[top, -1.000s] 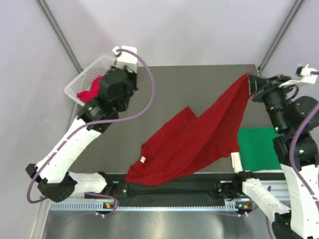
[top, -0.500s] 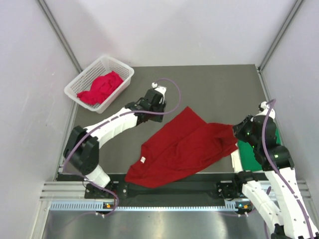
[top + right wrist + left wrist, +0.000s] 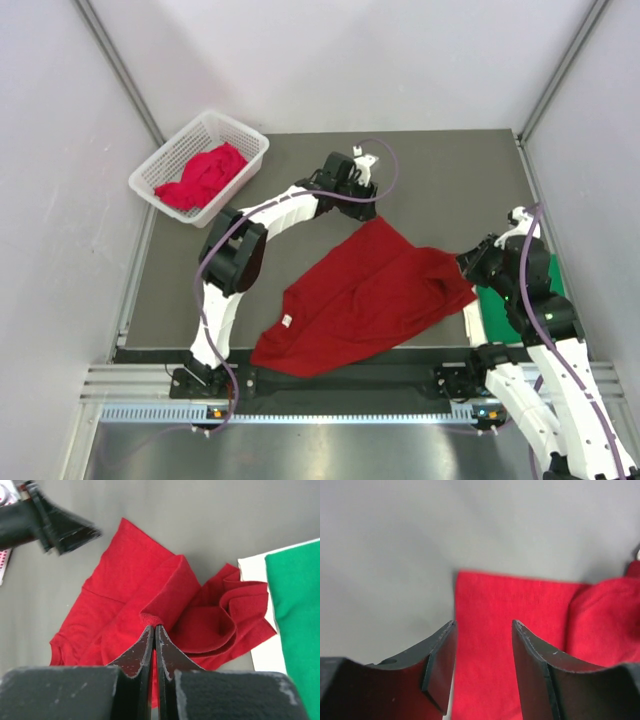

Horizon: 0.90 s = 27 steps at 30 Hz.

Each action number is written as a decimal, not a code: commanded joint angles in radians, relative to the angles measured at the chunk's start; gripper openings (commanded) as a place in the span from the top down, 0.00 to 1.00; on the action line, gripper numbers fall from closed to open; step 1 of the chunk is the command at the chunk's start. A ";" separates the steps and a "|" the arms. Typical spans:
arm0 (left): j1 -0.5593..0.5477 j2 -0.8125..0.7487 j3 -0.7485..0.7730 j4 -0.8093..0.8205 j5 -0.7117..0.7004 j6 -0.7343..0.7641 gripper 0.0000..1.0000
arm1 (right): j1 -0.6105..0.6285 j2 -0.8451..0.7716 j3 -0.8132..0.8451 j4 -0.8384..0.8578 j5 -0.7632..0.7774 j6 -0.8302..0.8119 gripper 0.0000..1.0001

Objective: Fold and stack the t-shirts
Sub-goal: Flatten the tshirt out

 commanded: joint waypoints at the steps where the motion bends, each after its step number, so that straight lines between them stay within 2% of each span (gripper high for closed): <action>1: 0.042 0.077 0.088 0.087 0.173 0.014 0.47 | -0.010 -0.007 0.013 0.073 -0.029 -0.034 1.00; 6: 0.053 0.163 0.142 0.119 0.253 0.011 0.47 | -0.010 0.007 0.019 0.086 -0.029 -0.045 1.00; 17: 0.053 0.278 0.213 0.154 0.305 -0.020 0.46 | -0.009 0.005 -0.001 0.105 -0.058 -0.050 1.00; 27: 0.053 0.279 0.194 0.137 0.295 -0.016 0.55 | -0.010 0.000 0.002 0.105 -0.058 -0.045 1.00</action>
